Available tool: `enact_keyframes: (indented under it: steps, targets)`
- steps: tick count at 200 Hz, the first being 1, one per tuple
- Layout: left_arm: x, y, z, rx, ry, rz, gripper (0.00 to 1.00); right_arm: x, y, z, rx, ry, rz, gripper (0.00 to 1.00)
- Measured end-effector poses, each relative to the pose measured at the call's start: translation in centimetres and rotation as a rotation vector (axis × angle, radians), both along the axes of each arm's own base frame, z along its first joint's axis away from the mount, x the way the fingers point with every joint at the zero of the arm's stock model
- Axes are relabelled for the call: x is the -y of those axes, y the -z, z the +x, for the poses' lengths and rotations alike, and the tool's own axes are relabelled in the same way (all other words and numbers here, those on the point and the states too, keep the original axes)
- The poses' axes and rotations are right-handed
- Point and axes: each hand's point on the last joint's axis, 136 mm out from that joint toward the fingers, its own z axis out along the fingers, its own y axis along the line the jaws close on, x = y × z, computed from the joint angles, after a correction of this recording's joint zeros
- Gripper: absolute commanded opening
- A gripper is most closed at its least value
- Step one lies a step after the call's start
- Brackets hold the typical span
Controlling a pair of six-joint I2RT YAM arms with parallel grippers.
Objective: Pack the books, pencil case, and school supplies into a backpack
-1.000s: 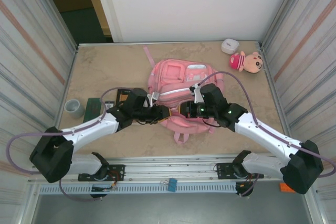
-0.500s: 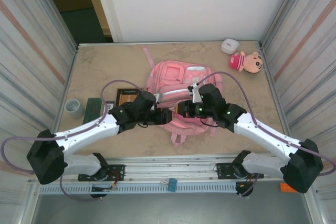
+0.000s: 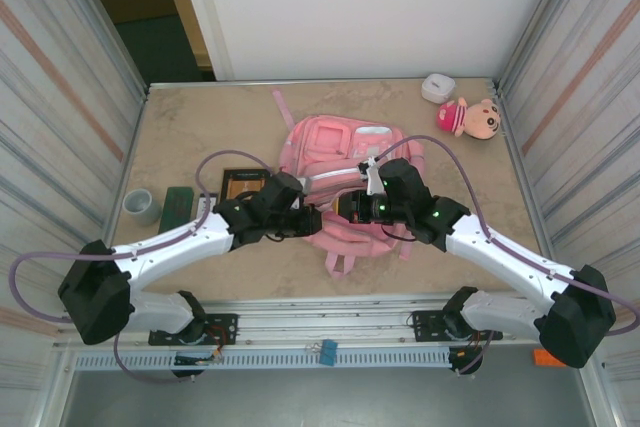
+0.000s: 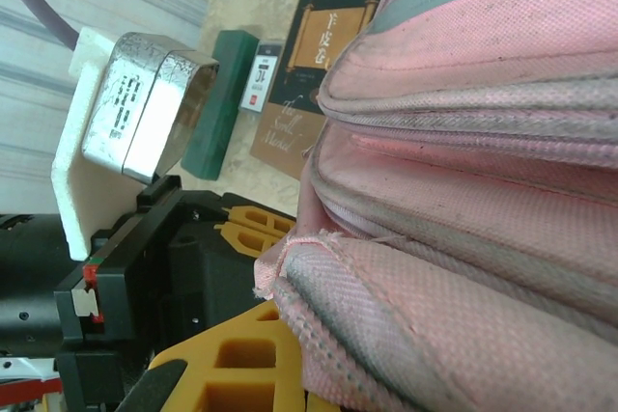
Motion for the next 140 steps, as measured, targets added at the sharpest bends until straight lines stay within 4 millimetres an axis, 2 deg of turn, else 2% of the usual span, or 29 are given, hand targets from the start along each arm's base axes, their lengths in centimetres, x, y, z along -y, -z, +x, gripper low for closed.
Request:
enact_keyframes:
  steps: [42, 91, 114, 140]
  targets:
    - [-0.3, -0.8, 0.6, -0.079, -0.011, -0.141, 0.0, 0.4, 0.0, 0.3, 0.006, 0.002, -0.01, 0.02]
    - [0.3, -1.6, 0.1, -0.134, 0.066, -0.307, 0.0, 1.7, -0.1, 0.9, -0.018, -0.013, -0.002, 0.02]
    - [0.5, -2.0, 0.1, -0.149, 0.121, -0.353, 0.0, 2.3, -0.3, 0.8, -0.03, -0.03, 0.011, 0.02]
    - [0.7, -1.5, -0.5, -0.168, 0.196, -0.341, 0.0, 3.0, -0.3, 0.4, -0.051, -0.054, 0.016, 0.02]
